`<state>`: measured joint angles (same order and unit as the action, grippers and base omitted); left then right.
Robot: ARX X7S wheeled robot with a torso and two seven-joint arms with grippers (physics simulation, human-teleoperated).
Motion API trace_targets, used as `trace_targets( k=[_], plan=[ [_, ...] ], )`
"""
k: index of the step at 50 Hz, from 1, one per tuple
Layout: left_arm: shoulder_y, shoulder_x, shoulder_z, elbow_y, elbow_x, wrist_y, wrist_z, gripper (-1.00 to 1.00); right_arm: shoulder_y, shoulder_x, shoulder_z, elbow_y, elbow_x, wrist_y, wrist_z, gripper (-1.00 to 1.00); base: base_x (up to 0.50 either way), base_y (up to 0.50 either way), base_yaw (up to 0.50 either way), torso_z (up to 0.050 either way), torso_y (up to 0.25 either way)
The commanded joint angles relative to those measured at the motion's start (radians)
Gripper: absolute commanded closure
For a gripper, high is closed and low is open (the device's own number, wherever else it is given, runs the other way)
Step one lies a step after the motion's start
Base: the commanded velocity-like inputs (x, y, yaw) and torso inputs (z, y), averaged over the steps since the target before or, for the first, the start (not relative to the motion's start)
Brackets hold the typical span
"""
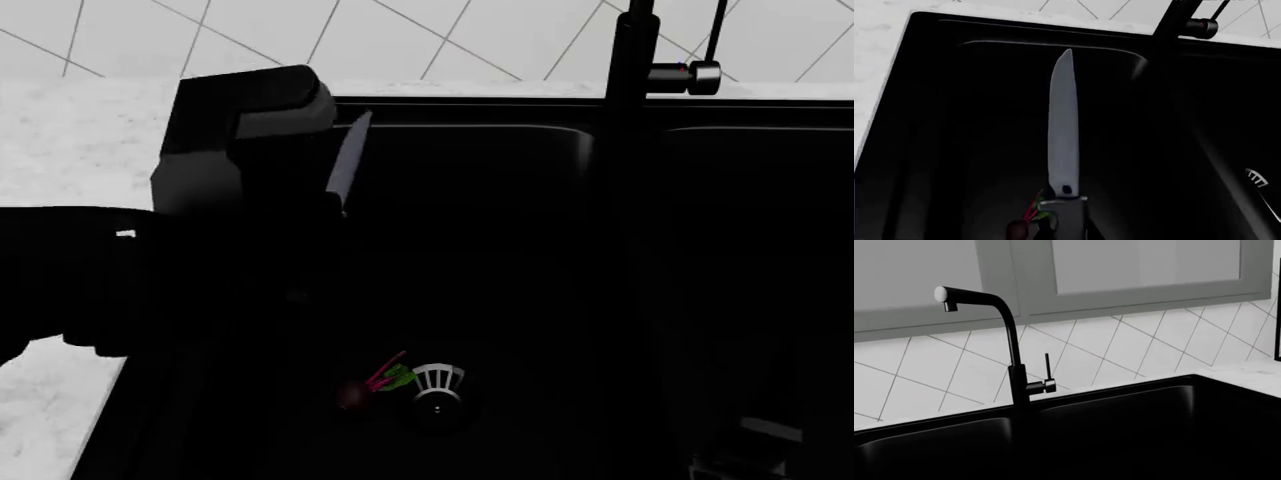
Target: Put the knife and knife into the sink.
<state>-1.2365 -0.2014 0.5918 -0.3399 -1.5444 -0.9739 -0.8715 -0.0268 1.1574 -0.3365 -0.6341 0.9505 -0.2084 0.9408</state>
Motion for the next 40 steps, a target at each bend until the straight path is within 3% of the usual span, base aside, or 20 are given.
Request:
trace_targets(
  k=[1, 6, 8, 13, 17, 23, 40],
  plan=[
    [0.013, 0.125, 0.082, -0.219, 0.134, 0.076, 0.239, 1.00, -0.003, -0.026, 0.016, 0.012, -0.026, -0.002, -0.030, -1.00, 0.00, 0.00, 0.00, 0.000, 0.000],
    [-0.026, 0.185, 0.129, -0.380, 0.175, 0.107, 0.352, 1.00, -0.010, -0.033, 0.015, 0.018, -0.032, -0.009, -0.035, -1.00, 0.00, 0.00, 0.00, 0.000, 0.000],
    [-0.052, 0.201, 0.237, -0.458, 0.115, 0.143, 0.396, 1.00, -0.010, -0.031, 0.016, 0.017, -0.029, -0.009, -0.036, -1.00, 0.00, 0.00, 0.00, 0.000, 0.000],
    [-0.144, 0.201, 0.750, -0.548, -0.250, 0.289, 0.480, 1.00, -0.011, -0.029, 0.018, 0.011, -0.030, -0.007, -0.034, -1.00, 0.00, 0.00, 0.00, 0.000, 0.000],
    [-0.157, 0.201, 0.973, -0.557, -0.398, 0.336, 0.490, 1.00, -0.013, -0.027, 0.020, 0.009, -0.031, -0.008, -0.034, -1.00, 0.00, 0.00, 0.00, 0.000, 0.000],
    [-0.130, 0.201, 1.017, -0.553, -0.390, 0.275, 0.472, 1.00, -0.022, -0.024, 0.025, 0.006, -0.032, -0.014, -0.032, -1.00, 0.00, 0.00, 0.00, 0.000, 0.000],
    [-0.113, 0.201, 1.007, -0.567, -0.389, 0.255, 0.456, 1.00, -0.042, -0.020, 0.034, -0.003, -0.038, -0.023, -0.028, -1.00, 0.00, 0.00, 0.00, 0.000, 0.000]
  ],
)
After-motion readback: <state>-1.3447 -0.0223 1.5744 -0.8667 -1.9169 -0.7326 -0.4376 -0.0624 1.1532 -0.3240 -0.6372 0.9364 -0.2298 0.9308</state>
